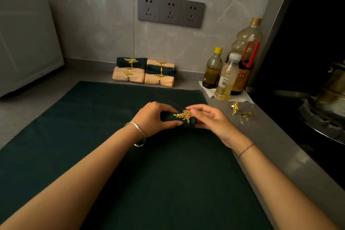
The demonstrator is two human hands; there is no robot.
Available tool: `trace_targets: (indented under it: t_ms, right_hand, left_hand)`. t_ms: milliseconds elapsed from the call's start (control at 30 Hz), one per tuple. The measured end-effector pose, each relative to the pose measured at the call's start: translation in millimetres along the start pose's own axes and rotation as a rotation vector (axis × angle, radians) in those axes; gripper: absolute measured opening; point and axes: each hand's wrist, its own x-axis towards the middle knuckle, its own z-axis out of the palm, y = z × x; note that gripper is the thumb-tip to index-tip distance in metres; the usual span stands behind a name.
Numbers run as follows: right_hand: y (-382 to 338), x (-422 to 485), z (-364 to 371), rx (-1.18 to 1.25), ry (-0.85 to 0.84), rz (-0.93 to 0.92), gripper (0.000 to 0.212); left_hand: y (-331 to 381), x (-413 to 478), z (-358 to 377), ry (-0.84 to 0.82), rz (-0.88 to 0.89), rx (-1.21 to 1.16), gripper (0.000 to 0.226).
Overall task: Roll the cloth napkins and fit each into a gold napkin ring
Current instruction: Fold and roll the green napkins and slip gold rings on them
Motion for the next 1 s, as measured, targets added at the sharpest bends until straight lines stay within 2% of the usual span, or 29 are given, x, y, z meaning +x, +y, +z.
trace_targets:
  t_ms: [100, 233, 333, 500, 700, 867, 1000]
  right_hand:
    - [-0.1, -0.8, -4.4, -0.024, -0.043, -0.044, 0.028]
    - [6.6, -0.4, 0.4, -0.040, 0.000, -0.070, 0.028]
    - [8.9, -0.5, 1.6, -0.093, 0.003, -0.082, 0.028]
    - [1.1, -1.8, -4.4, -0.030, -0.057, -0.025, 0.027]
    - [2.1, -4.7, -3.4, -0.039, 0.028, -0.081, 0.027]
    - [5.7, -3.4, 0.6, -0.026, 0.022, -0.095, 0.027]
    - [4.4, -3.0, -2.0, -0.045, 0.031, -0.094, 0.027]
  left_hand:
    - [-3.8, -0.4, -1.5, -0.001, -0.034, -0.065, 0.033]
    - [-3.2, -0.7, 1.7, -0.008, -0.024, -0.075, 0.032]
    - [-2.5, -0.1, 2.9, -0.026, 0.003, -0.059, 0.036]
    - [-5.4, -0.5, -0.4, -0.006, 0.000, -0.113, 0.047]
    - [-2.4, -1.5, -1.2, -0.087, -0.001, -0.174, 0.045]
    - [3.5, -2.5, 2.4, -0.017, 0.022, -0.059, 0.045]
    - [0.0, -1.0, -0.7, -0.021, -0.016, -0.017, 0.045]
